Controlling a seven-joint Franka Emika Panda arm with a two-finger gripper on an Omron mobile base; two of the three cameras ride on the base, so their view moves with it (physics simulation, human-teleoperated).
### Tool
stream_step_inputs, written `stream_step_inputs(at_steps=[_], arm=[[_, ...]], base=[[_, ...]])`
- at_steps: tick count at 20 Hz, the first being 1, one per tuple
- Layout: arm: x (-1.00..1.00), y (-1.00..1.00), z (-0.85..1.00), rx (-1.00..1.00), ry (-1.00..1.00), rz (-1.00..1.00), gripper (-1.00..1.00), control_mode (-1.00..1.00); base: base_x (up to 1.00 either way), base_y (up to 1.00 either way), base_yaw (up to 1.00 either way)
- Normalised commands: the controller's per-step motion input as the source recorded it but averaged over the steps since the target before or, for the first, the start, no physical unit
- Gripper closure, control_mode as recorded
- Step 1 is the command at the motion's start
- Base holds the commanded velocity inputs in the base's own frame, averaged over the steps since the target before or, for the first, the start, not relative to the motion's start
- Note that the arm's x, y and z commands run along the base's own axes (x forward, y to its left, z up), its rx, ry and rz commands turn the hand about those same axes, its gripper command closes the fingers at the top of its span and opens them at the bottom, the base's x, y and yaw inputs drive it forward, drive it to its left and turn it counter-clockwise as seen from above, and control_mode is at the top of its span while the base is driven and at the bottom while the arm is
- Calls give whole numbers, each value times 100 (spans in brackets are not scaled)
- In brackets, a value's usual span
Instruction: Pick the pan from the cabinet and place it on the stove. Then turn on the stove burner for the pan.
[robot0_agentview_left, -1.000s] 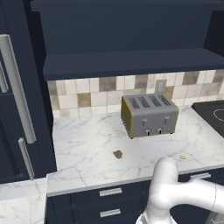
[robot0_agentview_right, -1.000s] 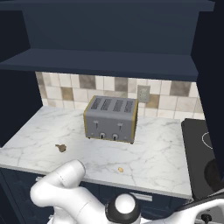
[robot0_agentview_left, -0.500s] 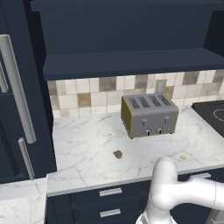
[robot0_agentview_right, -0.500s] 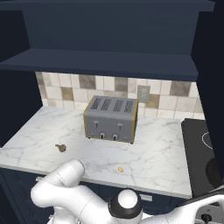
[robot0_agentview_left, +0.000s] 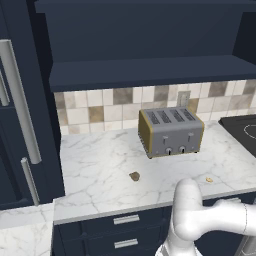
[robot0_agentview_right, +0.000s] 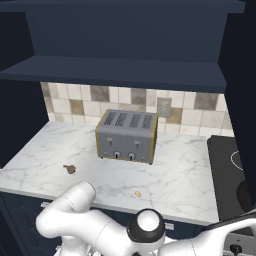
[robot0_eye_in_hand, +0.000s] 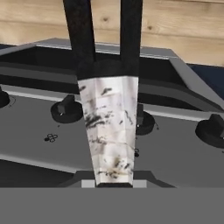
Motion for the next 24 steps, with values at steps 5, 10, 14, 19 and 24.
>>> stream_step_inputs(at_steps=[5, 10, 14, 19, 24], arm=[[0, 0, -8, 0, 0, 0, 100, -100], [3, 1, -11, 0, 0, 0, -100, -100], [0, 0, -1, 0, 0, 0, -100, -100], [-7, 0, 0, 2, -5, 0, -100, -100], [-39, 0, 2, 4, -14, 0, -100, -100]], base=[[0, 0, 0], [0, 0, 0], [0, 0, 0], [0, 0, 0], [0, 0, 0]])
